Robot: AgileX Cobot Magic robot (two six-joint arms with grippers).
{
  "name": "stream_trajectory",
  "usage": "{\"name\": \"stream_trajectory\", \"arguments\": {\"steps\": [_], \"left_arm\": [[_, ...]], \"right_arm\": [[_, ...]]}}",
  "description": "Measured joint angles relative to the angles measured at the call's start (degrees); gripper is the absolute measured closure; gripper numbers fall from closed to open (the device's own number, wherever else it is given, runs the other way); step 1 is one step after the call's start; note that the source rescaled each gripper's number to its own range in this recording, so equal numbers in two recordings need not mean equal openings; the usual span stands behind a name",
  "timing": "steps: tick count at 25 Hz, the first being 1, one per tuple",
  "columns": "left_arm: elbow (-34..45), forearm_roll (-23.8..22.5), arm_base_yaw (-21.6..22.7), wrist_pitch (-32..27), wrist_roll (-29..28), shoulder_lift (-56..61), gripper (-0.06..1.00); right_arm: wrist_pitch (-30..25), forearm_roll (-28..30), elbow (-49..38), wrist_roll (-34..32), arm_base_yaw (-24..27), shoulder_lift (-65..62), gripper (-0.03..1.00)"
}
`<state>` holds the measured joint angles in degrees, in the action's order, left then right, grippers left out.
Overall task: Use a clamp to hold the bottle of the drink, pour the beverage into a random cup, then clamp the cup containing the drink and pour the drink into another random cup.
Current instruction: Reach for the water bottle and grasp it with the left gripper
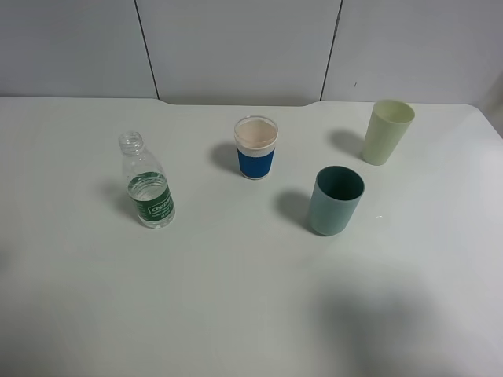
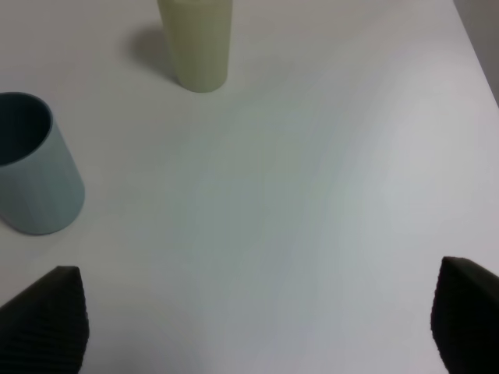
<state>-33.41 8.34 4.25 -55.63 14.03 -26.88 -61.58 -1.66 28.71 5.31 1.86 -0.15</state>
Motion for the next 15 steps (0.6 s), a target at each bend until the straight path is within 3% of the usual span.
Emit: {"name": "stream_trajectory", "arguments": {"steps": [3, 5, 8, 15], "left_arm": [[-0.1, 3.3, 0.0, 0.7, 3.3, -6.9, -0.06], [-0.1, 5.5, -2.6, 0.9, 6.2, -14.4, -0.06], [-0.1, 4.9, -5.9, 0.9, 6.7, -18.7, -0.06], [1.3, 4.2, -9.0, 1.4, 6.4, -24.3, -0.06]], "right_arm": [[0.0, 0.0, 0.0, 0.0, 0.0, 0.0, 0.37], [0.0, 0.0, 0.0, 0.0, 0.0, 0.0, 0.37], [0.0, 0.0, 0.0, 0.0, 0.0, 0.0, 0.37], [0.0, 0.0, 0.0, 0.0, 0.0, 0.0, 0.37]]}}
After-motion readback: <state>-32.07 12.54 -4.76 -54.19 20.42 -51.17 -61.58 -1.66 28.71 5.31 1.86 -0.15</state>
